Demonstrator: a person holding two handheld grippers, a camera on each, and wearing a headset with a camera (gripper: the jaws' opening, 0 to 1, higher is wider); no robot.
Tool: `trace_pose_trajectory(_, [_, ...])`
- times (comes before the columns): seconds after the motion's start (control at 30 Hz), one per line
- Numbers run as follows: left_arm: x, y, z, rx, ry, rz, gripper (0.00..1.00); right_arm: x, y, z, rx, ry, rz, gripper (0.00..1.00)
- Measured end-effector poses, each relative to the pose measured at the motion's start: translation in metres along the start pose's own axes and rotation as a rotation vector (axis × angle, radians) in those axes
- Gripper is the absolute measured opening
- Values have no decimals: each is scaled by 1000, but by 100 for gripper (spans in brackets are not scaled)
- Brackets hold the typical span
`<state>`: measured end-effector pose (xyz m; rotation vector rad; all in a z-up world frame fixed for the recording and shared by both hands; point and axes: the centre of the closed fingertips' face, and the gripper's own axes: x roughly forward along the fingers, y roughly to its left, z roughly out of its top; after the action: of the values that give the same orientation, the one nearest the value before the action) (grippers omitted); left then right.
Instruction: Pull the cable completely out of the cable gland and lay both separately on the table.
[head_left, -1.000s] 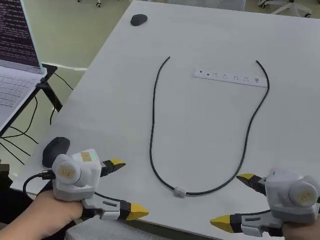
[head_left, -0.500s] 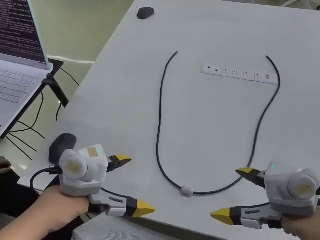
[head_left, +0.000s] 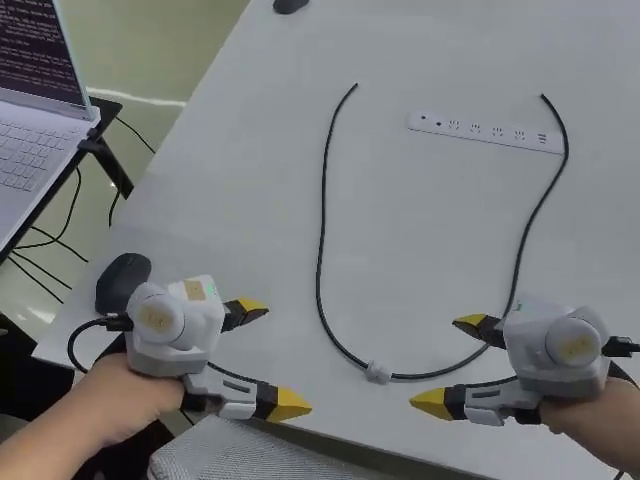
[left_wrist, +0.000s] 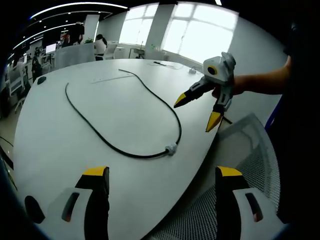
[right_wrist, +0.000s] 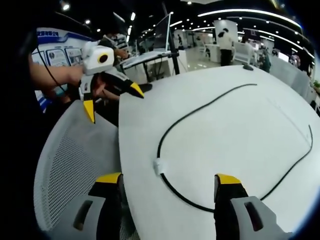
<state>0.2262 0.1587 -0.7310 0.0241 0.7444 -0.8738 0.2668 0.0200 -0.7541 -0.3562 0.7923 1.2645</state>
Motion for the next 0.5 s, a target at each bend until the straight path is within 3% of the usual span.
trace_pose_trajectory(0.1, [1,1,-1,-7,-3,-5,87,10,4,-3,-39,47,20,69])
trace_pose_trajectory(0.5, [7,-2,-7,-12,10,-36,80,36,11,-8,-94,145,56,53])
